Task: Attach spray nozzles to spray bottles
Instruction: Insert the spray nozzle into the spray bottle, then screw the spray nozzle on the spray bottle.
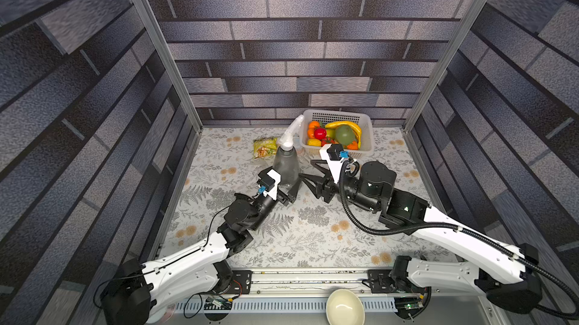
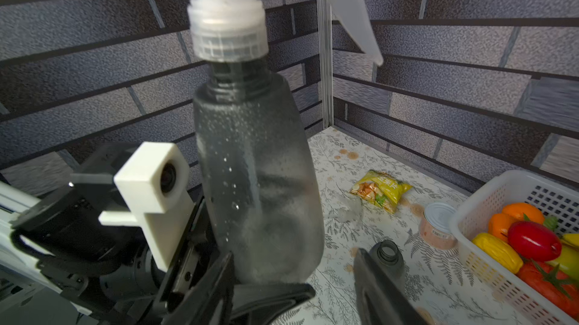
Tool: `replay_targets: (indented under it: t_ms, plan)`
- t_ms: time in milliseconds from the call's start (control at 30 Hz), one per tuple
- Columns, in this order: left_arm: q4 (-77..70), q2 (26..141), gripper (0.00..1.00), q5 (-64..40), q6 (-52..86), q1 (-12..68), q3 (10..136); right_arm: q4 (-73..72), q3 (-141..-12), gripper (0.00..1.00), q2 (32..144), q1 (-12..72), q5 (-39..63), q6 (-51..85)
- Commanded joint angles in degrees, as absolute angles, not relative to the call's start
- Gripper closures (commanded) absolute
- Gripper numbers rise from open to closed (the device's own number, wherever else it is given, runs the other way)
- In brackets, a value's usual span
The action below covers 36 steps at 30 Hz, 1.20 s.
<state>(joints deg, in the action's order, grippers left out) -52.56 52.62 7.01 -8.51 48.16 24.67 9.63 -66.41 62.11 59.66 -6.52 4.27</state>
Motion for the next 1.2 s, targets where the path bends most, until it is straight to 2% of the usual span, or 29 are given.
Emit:
replay_targets:
  t_ms: [0,233,333,600,733,1000,1167]
  plan:
    - [-55.2,52.8,0.33,3.0,-4.1,47.3,25.2,21.0,-69.3,0.29,61.3,57.4,-10.7,2.2]
    - [-53.6,52.7,0.33,-0.1,-1.6,46.8,25.2,27.1,-75.5,0.19,60.0,49.7,1.0,-0.9]
    - [-52.3,52.1,0.33,-1.6,-0.5,46.6,25.1,27.6,-78.5,0.17,60.3,45.1,12.3,-0.9]
    - [-49.3,50.7,0.34,-6.3,2.5,46.4,25.2,23.0,-91.1,0.14,67.8,37.5,32.2,1.5]
    - [-48.9,51.3,0.34,-8.5,3.9,46.4,26.1,23.1,-98.5,0.14,74.3,37.2,37.8,2.1]
    - [-48.5,51.5,0.34,-10.2,5.2,46.6,27.6,22.9,-105.8,0.17,82.3,37.2,41.8,3.9]
    - [-48.6,52.7,0.34,-9.8,4.9,46.6,27.6,22.3,-106.9,0.29,84.1,37.4,45.2,6.7]
